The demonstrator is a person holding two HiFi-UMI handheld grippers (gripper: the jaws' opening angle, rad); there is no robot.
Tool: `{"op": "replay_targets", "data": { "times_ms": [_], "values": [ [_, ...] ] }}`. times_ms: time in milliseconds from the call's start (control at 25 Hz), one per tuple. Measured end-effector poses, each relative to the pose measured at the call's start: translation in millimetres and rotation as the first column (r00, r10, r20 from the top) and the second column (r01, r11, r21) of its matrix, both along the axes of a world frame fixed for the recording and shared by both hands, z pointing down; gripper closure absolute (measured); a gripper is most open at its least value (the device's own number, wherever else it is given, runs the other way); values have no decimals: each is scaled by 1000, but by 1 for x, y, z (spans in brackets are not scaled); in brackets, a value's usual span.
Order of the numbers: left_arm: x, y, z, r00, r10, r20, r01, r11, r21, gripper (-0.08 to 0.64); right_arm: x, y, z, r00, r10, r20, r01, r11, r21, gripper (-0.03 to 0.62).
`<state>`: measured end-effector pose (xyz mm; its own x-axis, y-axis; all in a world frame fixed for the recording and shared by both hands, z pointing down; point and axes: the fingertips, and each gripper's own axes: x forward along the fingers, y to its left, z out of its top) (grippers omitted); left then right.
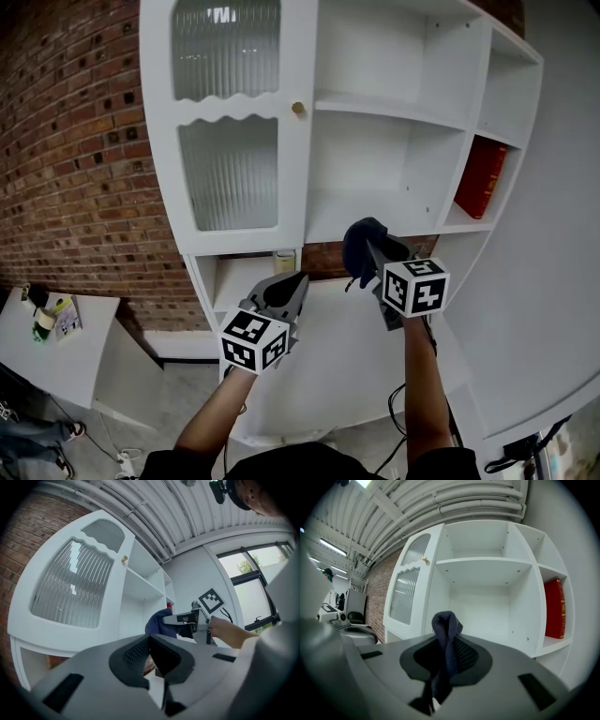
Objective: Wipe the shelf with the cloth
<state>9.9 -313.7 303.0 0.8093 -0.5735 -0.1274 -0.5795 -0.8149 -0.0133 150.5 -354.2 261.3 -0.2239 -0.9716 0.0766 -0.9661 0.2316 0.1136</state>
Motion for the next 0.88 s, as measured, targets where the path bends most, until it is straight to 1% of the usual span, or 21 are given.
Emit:
{"op": "replay_targets", "data": {
  "times_ms": [280,400,680,880],
  "values": [
    [-17,9,0,1000,14,1,-14,1000,4,546,-28,21,2,1000,-8,3,8,1000,18,532],
    [-22,13,-1,1000,25,-2,-25,1000,3,546,-39,29,4,1000,-13,4,13,1000,12,532],
    [-31,26,4,999,47,-5,-47,999,-1,546,-57,46,13,1000,-13,0,13,1000,4,532],
    [-33,30,11,999,49,-6,-49,999,-10,546,-63,57,20,1000,-17,2,17,1000,4,532]
  ]
}}
